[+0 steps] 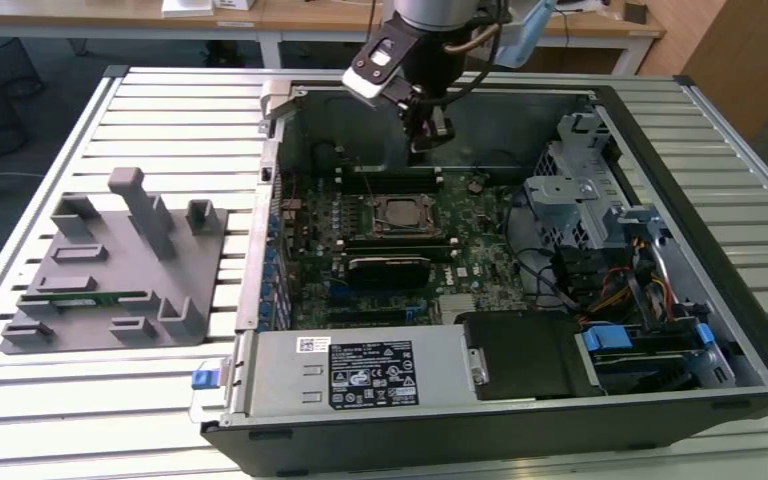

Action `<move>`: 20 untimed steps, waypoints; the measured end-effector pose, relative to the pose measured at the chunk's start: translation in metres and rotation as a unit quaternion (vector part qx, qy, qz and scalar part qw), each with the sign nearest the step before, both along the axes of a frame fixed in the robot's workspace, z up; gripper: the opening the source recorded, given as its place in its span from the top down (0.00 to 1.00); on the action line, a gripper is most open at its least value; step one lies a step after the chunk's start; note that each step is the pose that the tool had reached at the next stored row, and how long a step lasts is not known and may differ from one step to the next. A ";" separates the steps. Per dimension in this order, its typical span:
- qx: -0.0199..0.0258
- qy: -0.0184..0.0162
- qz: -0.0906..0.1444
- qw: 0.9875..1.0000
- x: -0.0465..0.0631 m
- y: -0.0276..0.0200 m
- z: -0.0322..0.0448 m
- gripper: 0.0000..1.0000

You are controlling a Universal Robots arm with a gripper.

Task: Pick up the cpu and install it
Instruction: 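Install the first cpu locking lever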

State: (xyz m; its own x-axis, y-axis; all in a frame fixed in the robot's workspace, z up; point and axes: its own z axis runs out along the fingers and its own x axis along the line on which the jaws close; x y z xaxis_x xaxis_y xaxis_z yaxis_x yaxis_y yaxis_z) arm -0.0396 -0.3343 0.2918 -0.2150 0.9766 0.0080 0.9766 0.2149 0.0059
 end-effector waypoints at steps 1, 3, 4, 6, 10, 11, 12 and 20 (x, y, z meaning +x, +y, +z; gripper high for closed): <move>0.000 0.001 0.009 1.000 0.000 0.0000 -0.0005 0.89; 0.000 0.001 0.027 1.000 0.000 0.0000 -0.0014 0.89; 0.000 0.001 0.036 0.999 0.000 0.0000 -0.0018 0.89; 0.000 0.001 0.054 0.999 0.000 0.0000 -0.0027 0.89; 0.000 0.001 0.091 0.996 0.000 0.0000 -0.0030 0.89; 0.000 0.001 0.100 0.995 0.000 0.0000 -0.0030 0.89; 0.000 0.001 0.108 0.994 0.000 0.0000 -0.0031 0.89; 0.000 0.001 0.180 0.984 0.000 0.0000 -0.0037 0.89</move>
